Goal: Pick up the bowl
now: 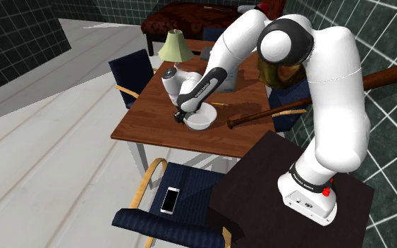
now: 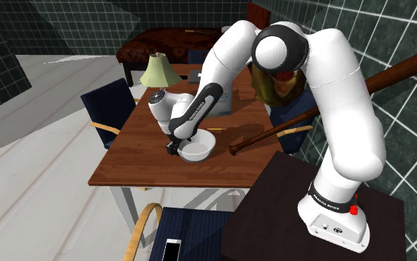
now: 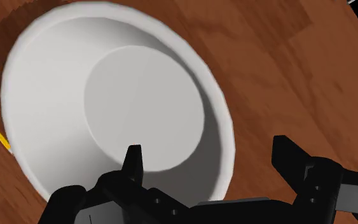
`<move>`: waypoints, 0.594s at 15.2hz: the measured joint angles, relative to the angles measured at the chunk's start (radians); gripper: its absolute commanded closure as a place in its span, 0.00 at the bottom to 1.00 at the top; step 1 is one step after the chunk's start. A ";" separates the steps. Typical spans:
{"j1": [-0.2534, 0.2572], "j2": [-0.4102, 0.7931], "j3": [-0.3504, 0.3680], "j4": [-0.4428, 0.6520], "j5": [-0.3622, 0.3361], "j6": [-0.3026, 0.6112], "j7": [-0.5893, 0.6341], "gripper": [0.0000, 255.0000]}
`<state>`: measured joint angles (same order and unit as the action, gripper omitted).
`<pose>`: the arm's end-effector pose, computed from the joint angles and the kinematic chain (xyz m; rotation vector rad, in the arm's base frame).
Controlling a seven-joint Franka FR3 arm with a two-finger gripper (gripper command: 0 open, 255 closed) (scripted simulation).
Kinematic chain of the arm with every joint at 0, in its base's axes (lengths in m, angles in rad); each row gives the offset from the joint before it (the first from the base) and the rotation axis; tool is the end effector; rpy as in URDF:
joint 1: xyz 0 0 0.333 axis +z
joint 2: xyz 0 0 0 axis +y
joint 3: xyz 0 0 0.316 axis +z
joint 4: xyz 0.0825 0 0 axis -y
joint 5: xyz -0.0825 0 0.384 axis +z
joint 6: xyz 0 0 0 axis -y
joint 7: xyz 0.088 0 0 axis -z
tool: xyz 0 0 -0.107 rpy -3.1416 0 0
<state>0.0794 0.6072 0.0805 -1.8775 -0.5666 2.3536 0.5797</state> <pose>0.6165 0.0902 0.1762 2.7944 -0.0035 0.0119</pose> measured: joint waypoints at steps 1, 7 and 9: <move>0.003 0.019 -0.004 0.013 -0.006 0.005 0.005 0.00; 0.014 0.095 -0.021 0.042 -0.030 0.048 0.035 0.00; 0.017 0.105 -0.024 0.043 -0.035 0.056 0.042 1.00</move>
<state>0.0960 0.7126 0.0562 -1.8348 -0.6015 2.4101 0.6217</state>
